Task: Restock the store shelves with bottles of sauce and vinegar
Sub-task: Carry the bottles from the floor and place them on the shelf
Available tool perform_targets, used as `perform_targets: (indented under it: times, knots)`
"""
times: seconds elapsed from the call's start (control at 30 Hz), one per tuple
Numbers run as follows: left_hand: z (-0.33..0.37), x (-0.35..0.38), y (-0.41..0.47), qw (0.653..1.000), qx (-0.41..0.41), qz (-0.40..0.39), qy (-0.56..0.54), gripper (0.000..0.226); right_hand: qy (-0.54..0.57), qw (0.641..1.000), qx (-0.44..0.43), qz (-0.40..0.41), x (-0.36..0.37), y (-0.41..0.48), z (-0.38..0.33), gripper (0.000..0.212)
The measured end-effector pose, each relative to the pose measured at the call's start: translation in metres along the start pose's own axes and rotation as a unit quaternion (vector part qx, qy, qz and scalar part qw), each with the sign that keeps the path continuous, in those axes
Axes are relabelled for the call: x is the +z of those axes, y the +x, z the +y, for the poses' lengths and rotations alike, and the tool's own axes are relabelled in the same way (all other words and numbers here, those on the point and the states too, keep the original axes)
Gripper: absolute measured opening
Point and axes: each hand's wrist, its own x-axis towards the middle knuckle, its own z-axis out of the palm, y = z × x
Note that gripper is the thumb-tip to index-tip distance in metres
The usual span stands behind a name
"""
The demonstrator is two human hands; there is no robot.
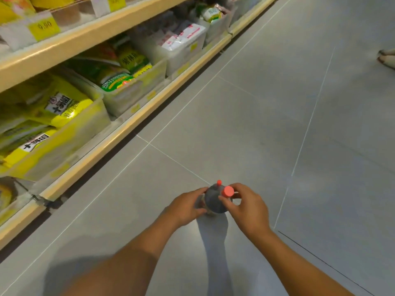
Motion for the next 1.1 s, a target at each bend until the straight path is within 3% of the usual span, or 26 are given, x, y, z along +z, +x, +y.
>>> perform_targets:
  times: [0.1, 0.2, 0.33, 0.37, 0.5, 0.67, 0.83, 1.1]
  knots:
    - [-0.003, -0.001, -0.002, 1.0, 0.004, 0.021, 0.0, 0.059, 0.028, 0.998, -0.024, -0.045, -0.007, 0.007, 0.005, 0.02]
    - [-0.004, -0.003, 0.0, 1.0, 0.008, 0.005, 0.018, 0.07, 0.027, 0.992, -0.041, -0.118, -0.016, 0.022, 0.011, 0.029]
    - [-0.003, 0.0, 0.011, 1.0, 0.015, -0.015, 0.004, 0.087, 0.031, 0.985, -0.002, -0.172, -0.001, 0.026, 0.03, 0.084]
    - [-0.003, 0.001, 0.014, 1.0, 0.016, -0.023, -0.005, 0.088, 0.054, 0.983, 0.015, -0.177, 0.004, 0.025, 0.036, 0.09]
    - [-0.008, 0.005, 0.023, 0.998, 0.023, -0.049, -0.024, 0.083, 0.129, 0.975, 0.035, -0.176, 0.023, 0.022, 0.049, 0.074]
    - [-0.019, 0.011, 0.034, 0.996, 0.039, -0.062, -0.057, 0.079, 0.171, 0.973, 0.039, -0.15, 0.045, 0.015, 0.059, 0.091]
    - [-0.025, 0.014, 0.038, 0.992, 0.031, -0.054, -0.111, 0.07, 0.174, 0.975, 0.045, -0.128, 0.05, 0.017, 0.06, 0.085]
    - [0.023, -0.038, 0.018, 0.995, 0.053, -0.004, -0.079, 0.07, 0.22, 0.965, 0.016, -0.139, -0.007, 0.032, 0.012, 0.085]
